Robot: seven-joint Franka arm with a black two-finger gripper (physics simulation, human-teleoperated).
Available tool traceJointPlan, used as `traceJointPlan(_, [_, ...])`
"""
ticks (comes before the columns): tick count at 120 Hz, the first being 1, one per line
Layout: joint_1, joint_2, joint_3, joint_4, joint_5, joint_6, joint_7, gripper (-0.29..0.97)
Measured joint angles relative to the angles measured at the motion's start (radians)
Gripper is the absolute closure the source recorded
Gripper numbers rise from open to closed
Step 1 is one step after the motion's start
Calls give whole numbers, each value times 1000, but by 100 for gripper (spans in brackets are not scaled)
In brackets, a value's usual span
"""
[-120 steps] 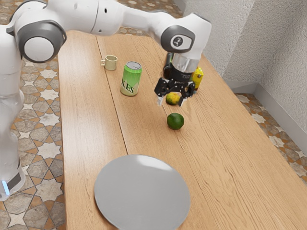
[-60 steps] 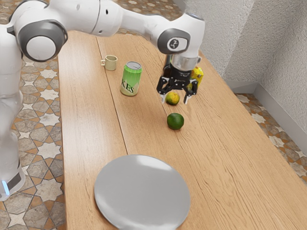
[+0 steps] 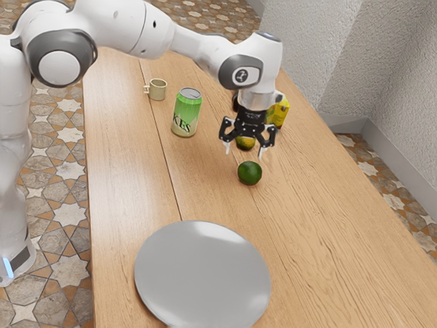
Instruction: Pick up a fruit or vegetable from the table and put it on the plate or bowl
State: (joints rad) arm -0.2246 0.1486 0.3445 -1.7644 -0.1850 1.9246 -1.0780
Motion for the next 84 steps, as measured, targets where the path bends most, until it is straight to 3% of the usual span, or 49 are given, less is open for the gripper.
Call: traceJointPlan(84, [1, 105, -12, 14, -38, 83, 132, 0])
